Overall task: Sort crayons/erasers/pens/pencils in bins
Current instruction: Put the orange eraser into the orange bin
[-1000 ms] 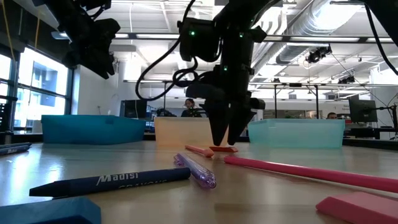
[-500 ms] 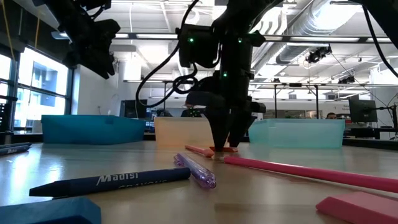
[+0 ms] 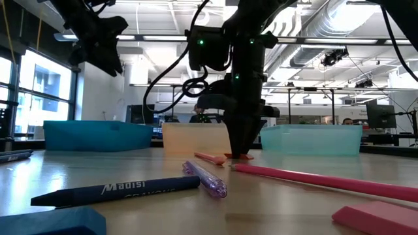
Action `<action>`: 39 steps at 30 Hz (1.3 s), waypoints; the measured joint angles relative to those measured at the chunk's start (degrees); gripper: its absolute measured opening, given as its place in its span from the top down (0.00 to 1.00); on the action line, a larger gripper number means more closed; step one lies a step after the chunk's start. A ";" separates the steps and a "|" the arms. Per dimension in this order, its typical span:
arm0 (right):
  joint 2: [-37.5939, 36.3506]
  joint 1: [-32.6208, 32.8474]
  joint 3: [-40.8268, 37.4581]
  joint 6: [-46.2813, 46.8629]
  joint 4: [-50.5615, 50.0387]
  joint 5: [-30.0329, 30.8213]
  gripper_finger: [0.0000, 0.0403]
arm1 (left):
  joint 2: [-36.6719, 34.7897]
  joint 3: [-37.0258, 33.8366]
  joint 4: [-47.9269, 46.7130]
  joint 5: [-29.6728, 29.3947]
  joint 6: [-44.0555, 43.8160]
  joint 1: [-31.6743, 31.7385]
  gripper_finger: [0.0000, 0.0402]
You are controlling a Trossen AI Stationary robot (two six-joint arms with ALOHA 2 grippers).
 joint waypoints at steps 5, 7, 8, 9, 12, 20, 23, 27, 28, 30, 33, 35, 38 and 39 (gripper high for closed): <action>-0.03 0.00 -0.04 -0.16 -0.05 -0.25 0.91 | 0.00 0.00 -0.04 0.01 0.00 1.59 0.74; -0.15 0.00 -0.09 -0.59 -0.05 -0.36 0.90 | 0.00 0.00 -0.04 0.02 0.00 1.99 0.74; -0.26 -0.02 -0.09 -0.81 -0.08 -0.38 0.90 | 0.00 0.00 -0.04 0.04 0.00 2.17 0.74; -0.55 -0.02 -0.11 -1.03 0.04 -0.43 0.90 | 0.00 0.00 -0.04 0.04 0.00 2.25 0.74; -1.17 -0.02 -0.27 -1.65 -0.59 -1.38 0.91 | 0.00 0.00 -0.04 0.13 0.00 2.25 0.74; -5.48 0.05 -0.39 -2.09 -0.64 -4.69 0.91 | 0.00 0.00 -0.02 1.34 0.00 2.25 0.74; -7.81 -0.10 -0.36 -2.11 0.36 -4.51 0.91 | 0.00 0.00 -0.03 1.40 0.00 2.25 0.74; -10.81 -0.94 -0.28 -2.13 3.67 -4.35 0.91 | 0.00 0.00 -0.02 1.48 0.00 2.25 0.74; -11.64 -1.31 -0.28 -2.16 5.06 -4.13 0.91 | 0.00 0.00 -0.02 1.47 0.00 2.25 0.74; -12.99 -2.17 -0.24 -2.31 8.20 -3.19 0.91 | 0.00 0.00 -0.02 1.46 0.00 2.25 0.74; -14.25 -3.74 -0.20 -2.88 12.41 -2.33 0.91 | 0.00 0.00 -0.02 1.75 0.00 2.20 0.74; -14.64 -4.99 -0.20 -3.83 15.39 -2.31 0.91 | 0.00 0.00 -0.02 2.35 0.00 2.20 0.74; -14.75 -6.96 -0.20 -5.14 19.19 -1.90 0.91 | 0.00 0.00 -0.02 3.36 0.00 2.19 0.74; -14.75 -7.69 -0.20 -5.49 20.21 -1.53 0.91 | 0.00 0.00 -0.02 3.46 0.00 2.18 0.74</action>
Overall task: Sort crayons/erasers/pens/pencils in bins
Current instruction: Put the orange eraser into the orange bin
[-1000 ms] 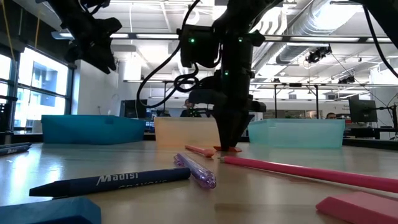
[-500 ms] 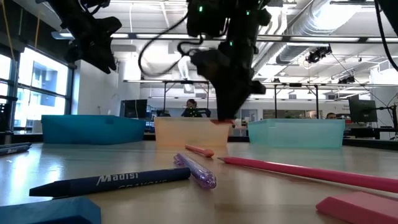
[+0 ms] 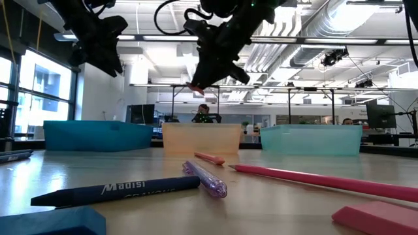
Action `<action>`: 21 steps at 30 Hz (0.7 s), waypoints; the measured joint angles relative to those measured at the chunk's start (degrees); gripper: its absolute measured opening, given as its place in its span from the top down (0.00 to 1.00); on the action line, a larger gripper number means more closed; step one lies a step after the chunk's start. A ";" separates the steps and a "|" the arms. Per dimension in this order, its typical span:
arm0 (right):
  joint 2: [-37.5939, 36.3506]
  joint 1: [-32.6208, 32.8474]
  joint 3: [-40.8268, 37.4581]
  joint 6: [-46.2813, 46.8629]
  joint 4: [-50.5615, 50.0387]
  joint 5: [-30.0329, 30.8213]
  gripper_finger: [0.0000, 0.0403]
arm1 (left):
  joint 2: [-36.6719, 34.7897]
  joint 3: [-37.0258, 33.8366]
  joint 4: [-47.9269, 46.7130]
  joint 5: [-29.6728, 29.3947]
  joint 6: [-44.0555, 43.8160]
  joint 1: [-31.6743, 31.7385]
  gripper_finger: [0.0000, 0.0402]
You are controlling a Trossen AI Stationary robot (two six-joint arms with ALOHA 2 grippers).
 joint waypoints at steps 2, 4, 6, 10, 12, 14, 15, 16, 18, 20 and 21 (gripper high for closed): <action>0.00 -1.43 0.00 -1.12 1.50 1.59 0.91 | 0.00 0.00 0.00 0.01 0.00 0.00 0.74; 0.00 -2.82 0.02 -2.32 2.16 3.67 0.91 | 0.00 0.00 0.00 0.01 0.00 0.00 0.74; 0.00 -4.24 0.02 -3.76 2.27 6.10 0.91 | 0.00 0.00 -0.06 0.03 0.00 0.00 0.74; 0.51 -6.76 0.07 -6.87 2.37 12.21 0.91 | 0.00 0.00 -0.51 0.03 0.00 0.00 0.74; 1.53 -7.75 0.07 -6.97 2.21 14.11 0.91 | 0.00 0.00 -0.50 0.09 0.00 -0.02 0.74; 2.74 -8.48 0.07 -6.67 2.26 14.20 0.91 | 0.00 0.00 -0.50 0.16 0.00 -0.02 0.74; 3.35 -8.70 0.07 -6.69 2.24 13.99 0.91 | 0.00 0.00 -0.50 0.14 -0.02 -0.02 0.74; 3.96 -8.74 0.07 -6.71 2.24 13.58 0.91 | 0.00 0.00 -0.50 0.15 -0.02 -0.02 0.74; 5.14 -8.72 0.07 -6.71 1.92 12.67 0.91 | 0.00 0.00 -0.50 0.14 0.00 -0.02 0.74; 6.26 -8.70 0.07 -6.66 1.28 12.38 0.91 | 0.00 0.00 -0.50 0.14 -0.02 -0.02 0.74; 6.78 -8.69 0.07 -6.46 1.02 12.27 0.91 | 0.00 0.00 -0.50 0.14 -0.02 -0.02 0.74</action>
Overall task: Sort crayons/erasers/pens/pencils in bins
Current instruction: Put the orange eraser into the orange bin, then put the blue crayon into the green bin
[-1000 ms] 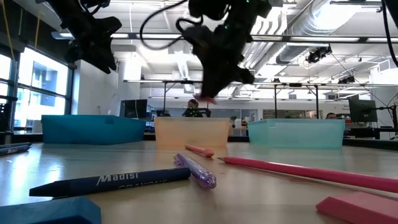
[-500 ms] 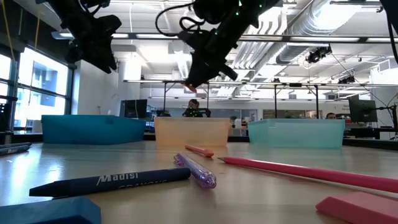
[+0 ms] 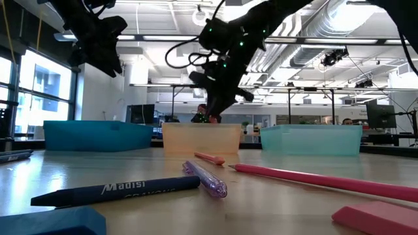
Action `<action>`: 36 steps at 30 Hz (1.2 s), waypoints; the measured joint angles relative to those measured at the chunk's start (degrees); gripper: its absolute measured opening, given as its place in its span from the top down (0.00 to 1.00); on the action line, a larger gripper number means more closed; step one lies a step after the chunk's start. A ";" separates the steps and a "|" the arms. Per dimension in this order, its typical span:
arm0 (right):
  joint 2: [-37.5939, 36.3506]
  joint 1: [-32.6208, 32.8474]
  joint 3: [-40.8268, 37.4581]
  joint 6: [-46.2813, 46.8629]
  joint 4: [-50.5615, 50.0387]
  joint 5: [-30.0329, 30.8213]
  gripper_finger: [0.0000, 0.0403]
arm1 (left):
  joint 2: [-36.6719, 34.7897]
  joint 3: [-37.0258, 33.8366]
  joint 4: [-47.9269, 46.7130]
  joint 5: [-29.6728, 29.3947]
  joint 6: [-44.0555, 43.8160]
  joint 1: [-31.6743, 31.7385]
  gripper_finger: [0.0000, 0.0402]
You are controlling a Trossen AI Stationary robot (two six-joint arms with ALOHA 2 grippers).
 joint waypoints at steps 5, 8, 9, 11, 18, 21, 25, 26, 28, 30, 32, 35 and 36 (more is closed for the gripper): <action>1.87 -0.01 0.00 0.82 -0.22 -0.78 0.91 | 0.00 0.00 0.02 -0.19 0.00 0.02 0.74; 2.64 -0.01 0.00 0.83 -0.58 -1.00 0.91 | 0.00 0.00 0.28 -0.42 -0.14 0.02 0.74; 2.67 -0.01 0.00 0.83 -0.84 -1.07 0.91 | 0.00 0.00 0.53 -0.42 -0.46 0.02 0.74; 2.89 -0.01 0.00 0.71 -0.90 -1.06 0.91 | 0.00 0.00 0.79 -0.44 -1.13 0.02 0.74; 3.80 -0.01 0.00 0.62 -3.13 -2.99 0.91 | 0.00 0.00 1.31 -0.59 -1.46 0.03 0.74; 4.06 0.01 0.00 -0.49 -2.95 -3.25 0.88 | 0.02 0.00 1.31 -0.57 -1.46 0.02 0.74; 4.06 0.04 0.00 -0.65 -2.84 -3.39 0.79 | 0.55 0.00 1.25 -0.58 -1.49 0.00 0.74; 4.06 0.04 0.00 -0.65 -2.84 -3.45 0.76 | 0.69 0.00 1.15 -0.57 -1.54 0.00 0.74; 4.06 0.01 0.00 -0.65 -2.81 -3.49 0.71 | 0.88 0.00 0.65 -0.57 -2.63 0.00 0.74; 4.06 -0.05 0.00 -0.73 -2.94 -3.71 0.66 | 0.98 0.00 0.23 -0.43 -3.93 0.00 0.73; 4.06 -0.32 0.00 -1.98 -3.06 -3.83 0.62 | 0.98 0.00 -0.25 0.24 -4.75 -0.09 0.71; 3.94 -0.92 0.00 -3.23 -3.23 -4.93 0.58 | 0.98 0.00 -1.56 2.25 -6.59 -0.11 0.68; 3.77 -1.18 0.00 -3.26 -3.26 -5.73 0.57 | 0.98 0.00 -2.13 2.67 -7.52 -0.11 0.66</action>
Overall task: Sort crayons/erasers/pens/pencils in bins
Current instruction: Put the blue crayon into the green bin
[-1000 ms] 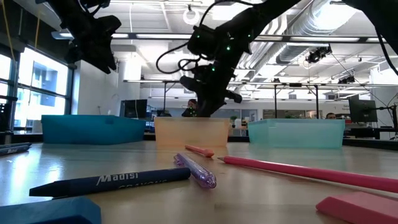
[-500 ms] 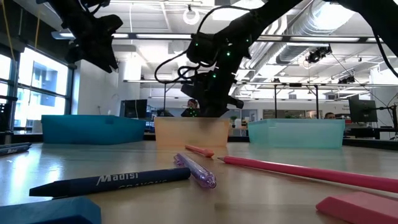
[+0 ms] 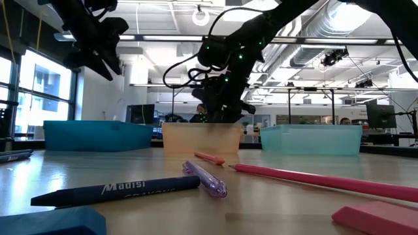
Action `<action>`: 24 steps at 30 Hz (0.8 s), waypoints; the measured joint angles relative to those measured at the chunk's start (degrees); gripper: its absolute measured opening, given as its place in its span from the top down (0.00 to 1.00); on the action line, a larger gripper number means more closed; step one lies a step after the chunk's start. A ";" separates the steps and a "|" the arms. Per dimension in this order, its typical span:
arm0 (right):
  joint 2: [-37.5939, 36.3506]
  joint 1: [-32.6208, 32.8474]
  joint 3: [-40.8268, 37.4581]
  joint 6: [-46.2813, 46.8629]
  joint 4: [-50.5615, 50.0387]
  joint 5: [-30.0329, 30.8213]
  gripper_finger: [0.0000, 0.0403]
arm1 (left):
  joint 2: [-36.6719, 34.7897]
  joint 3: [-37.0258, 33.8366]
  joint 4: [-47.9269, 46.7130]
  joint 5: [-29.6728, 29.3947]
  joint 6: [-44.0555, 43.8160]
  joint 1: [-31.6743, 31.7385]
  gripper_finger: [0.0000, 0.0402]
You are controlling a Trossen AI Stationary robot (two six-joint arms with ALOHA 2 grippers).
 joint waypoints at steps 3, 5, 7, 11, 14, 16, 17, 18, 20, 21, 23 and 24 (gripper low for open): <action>-0.92 -0.84 0.00 -0.03 0.06 -1.87 0.57 | 0.00 0.00 -1.71 0.17 -3.02 -0.52 0.62; -1.70 -1.51 0.00 -0.62 0.04 -2.93 0.58 | 0.00 0.00 -2.71 -0.03 -5.87 -1.49 0.59; -2.52 -2.11 0.00 -2.08 0.16 -2.89 0.59 | 0.00 0.00 -4.33 0.06 -9.73 -2.76 0.57; -4.41 -3.38 0.00 -5.03 0.15 -2.58 0.60 | 0.00 0.00 -8.25 0.19 -16.53 -6.76 0.55; -5.73 -4.31 0.00 -7.77 0.09 -2.63 0.61 | 0.00 0.00 -9.30 -0.19 -20.96 -10.94 0.56; -6.48 -4.87 0.00 -9.82 0.02 -2.64 0.62 | 0.00 0.00 -9.78 -0.48 -23.86 -13.79 0.56; -6.68 -5.05 0.00 -10.59 0.03 -2.62 0.62 | 0.00 0.00 -10.02 -0.50 -25.53 -15.27 0.56; -6.87 -5.25 0.00 -11.00 -0.01 -2.62 0.62 | 0.00 0.00 -10.20 -0.70 -27.38 -16.74 0.56; -7.21 -5.67 0.00 -11.96 -0.89 -2.69 0.62 | 0.00 0.00 -10.49 -2.08 -30.83 -20.05 0.56; -7.28 -5.69 0.00 -12.37 -0.91 -2.69 0.62 | -0.01 -0.15 -10.52 -3.08 -32.57 -21.78 0.56; -7.39 -5.91 0.00 -13.18 -1.59 -2.70 0.62 | -0.04 -1.26 -10.56 -4.78 -36.82 -25.22 0.56; -7.40 -5.96 0.00 -13.82 -1.95 -2.77 0.62 | -0.04 -2.14 -10.59 -5.63 -39.20 -26.84 0.56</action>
